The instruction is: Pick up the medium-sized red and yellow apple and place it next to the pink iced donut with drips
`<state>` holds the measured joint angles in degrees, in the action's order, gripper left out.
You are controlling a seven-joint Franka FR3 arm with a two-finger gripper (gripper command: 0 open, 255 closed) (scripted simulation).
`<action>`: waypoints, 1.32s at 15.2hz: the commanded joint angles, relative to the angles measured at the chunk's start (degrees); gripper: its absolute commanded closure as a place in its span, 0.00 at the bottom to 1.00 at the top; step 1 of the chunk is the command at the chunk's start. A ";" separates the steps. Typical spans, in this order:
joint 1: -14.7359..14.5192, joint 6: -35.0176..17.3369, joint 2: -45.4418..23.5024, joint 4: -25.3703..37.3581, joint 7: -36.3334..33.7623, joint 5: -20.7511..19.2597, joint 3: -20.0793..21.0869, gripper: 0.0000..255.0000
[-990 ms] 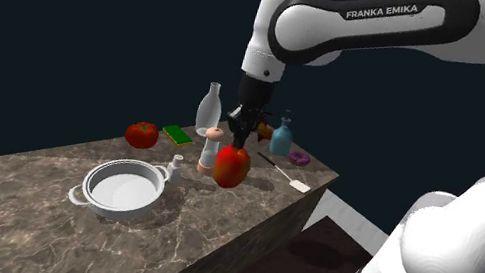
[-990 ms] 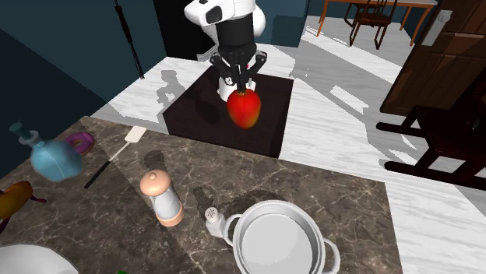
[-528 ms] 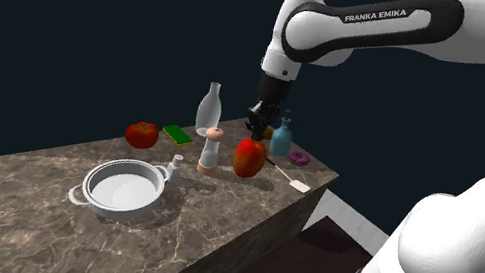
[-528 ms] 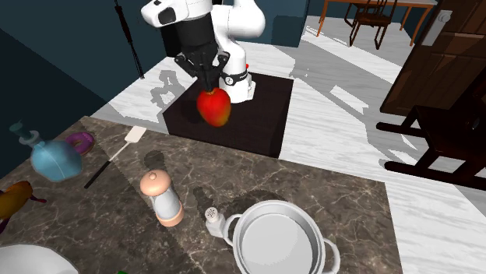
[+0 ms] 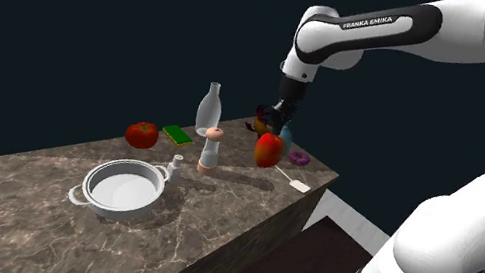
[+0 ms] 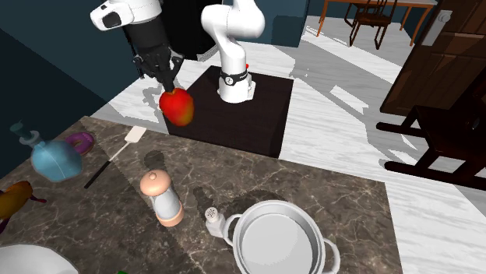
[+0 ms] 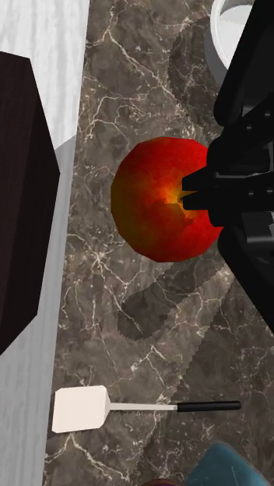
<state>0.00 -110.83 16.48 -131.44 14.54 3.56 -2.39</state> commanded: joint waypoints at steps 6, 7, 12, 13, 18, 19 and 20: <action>4.04 -0.69 -5.46 4.28 9.36 -1.83 -6.01 1.00; 4.60 -0.73 -6.47 5.20 10.71 -1.95 -6.84 1.00; 7.38 -0.64 -12.30 10.75 17.51 -1.89 -10.69 1.00; 7.95 -0.56 -13.60 12.06 18.87 -1.73 -11.39 1.00; 11.01 0.35 -20.80 19.64 25.63 -0.29 -14.48 1.00; 11.71 0.64 -22.37 21.38 26.95 0.12 -14.97 1.00; 12.43 0.97 -23.98 23.19 28.26 0.57 -15.44 1.00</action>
<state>11.73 -110.07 -6.11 -109.76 41.38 3.74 -17.32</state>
